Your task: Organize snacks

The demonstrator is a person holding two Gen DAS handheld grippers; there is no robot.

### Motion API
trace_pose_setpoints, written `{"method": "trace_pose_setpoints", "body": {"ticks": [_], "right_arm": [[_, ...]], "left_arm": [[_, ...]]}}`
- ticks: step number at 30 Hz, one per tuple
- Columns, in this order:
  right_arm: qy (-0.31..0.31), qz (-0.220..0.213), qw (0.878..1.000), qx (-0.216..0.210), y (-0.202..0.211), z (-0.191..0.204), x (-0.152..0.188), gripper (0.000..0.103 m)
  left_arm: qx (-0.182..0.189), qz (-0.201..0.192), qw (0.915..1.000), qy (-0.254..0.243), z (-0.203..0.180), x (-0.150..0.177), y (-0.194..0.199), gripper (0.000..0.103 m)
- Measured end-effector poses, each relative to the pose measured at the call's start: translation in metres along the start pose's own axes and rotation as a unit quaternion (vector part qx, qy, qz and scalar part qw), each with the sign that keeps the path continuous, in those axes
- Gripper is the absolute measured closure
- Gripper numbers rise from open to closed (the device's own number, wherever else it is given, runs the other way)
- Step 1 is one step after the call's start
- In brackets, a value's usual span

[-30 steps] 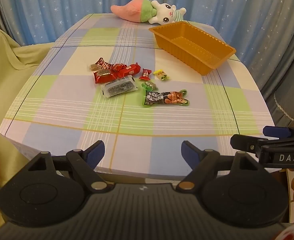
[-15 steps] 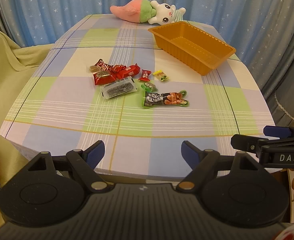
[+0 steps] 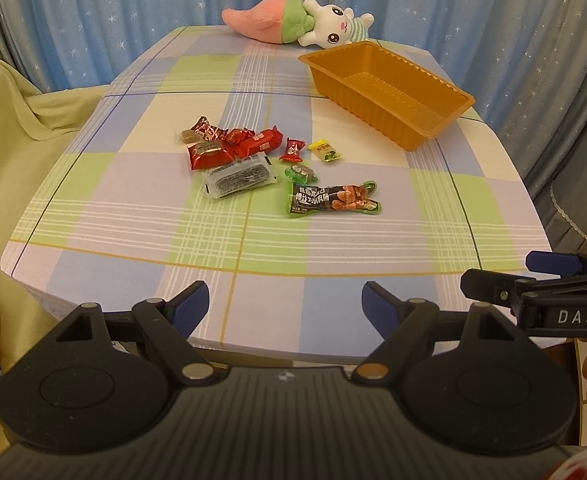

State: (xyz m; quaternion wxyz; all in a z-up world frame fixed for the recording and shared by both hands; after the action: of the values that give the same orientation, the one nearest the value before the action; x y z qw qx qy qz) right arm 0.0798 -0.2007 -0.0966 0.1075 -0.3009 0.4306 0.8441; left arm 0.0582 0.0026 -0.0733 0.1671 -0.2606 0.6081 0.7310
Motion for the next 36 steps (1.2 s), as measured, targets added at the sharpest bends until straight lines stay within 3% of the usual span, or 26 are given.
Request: {"method": "trace_pose_setpoints", "body": {"ticks": [36], "right_arm": [[0.0,0.001,1.0,-0.001,-0.0033,0.0018,-0.0017,0.0]], "left_arm": [[-0.001,0.002,1.0,0.0,0.0015,-0.0004,-0.0016,0.021]]}}
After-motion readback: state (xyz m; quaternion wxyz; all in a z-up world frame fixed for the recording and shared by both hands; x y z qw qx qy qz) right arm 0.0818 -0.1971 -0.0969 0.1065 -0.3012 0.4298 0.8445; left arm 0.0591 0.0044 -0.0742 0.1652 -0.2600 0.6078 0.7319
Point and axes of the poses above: each gripper's, at about its wrist camera, not at the fingertips, and y roughly against the way its jaws point, z to its left, x to its underside, the point moved 9 cm from there along -y, roughly the way its jaws point, and after that the axes turned 12 degrees about -x, right-handed, at the moved point
